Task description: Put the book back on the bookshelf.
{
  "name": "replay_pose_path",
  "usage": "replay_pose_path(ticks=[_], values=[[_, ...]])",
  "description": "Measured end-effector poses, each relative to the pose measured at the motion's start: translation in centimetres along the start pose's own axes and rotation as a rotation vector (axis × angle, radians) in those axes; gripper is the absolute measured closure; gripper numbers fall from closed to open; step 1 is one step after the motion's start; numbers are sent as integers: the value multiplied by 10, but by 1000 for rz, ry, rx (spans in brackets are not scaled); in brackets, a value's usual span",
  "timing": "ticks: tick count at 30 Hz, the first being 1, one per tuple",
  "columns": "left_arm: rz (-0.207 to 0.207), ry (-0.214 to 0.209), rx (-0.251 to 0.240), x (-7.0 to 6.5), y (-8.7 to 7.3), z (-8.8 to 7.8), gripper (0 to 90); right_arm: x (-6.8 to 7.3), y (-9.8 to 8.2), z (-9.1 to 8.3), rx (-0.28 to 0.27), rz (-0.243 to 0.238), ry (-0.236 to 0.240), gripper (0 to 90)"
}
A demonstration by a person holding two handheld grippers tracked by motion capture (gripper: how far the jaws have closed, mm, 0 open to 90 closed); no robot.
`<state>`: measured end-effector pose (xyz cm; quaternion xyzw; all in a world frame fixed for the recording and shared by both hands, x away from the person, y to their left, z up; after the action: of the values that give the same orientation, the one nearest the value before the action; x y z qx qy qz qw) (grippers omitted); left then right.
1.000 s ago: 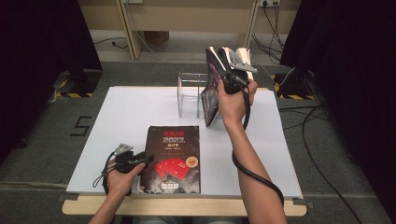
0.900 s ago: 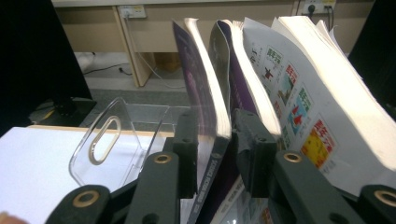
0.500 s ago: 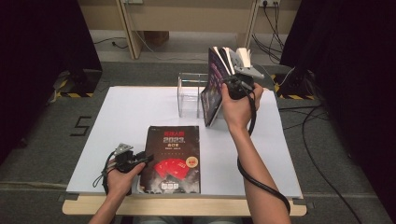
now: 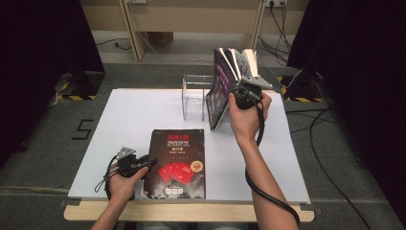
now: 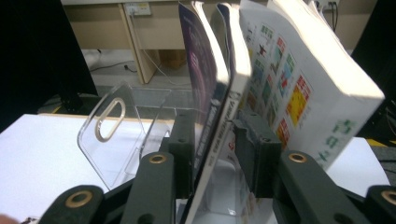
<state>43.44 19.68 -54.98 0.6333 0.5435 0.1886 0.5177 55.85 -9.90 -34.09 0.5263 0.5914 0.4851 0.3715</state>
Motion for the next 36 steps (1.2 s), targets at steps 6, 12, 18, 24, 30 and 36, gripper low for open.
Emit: replay_pose_path(ticks=[6, 12, 18, 24, 30, 36], values=[[3, -1, 0, -1, 0, 0, 526, -2, -11, -1, 23, 14, 5, 688], [4, -2, 1, -1, 0, 0, 526, -6, -20, 3, 34, 30, 7, 680], [1, 3, -2, 0, 0, 0, 526, -4, -23, 4, 38, 35, 16, 676], [6, 2, 0, -1, 0, -1, 521, -3, -29, 2, 46, 25, 29, 672], [3, 9, -2, 1, 1, -1, 516, -8, -35, 0, 60, 25, 31, 665], [7, 14, 0, 3, 1, 0, 508, -9, -46, -3, 79, 8, 42, 659]])
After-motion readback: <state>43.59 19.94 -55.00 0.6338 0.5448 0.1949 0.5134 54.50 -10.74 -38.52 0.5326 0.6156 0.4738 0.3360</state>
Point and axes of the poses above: each handheld gripper's, and its own axes: z roughly forward along the jaws, y roughly out of its top, x roughly to its left, the point moved 10 cm from there along z, roughly forward along the jaws, and after that the axes turned 9 degrees about -x, right-handed, at the moved point
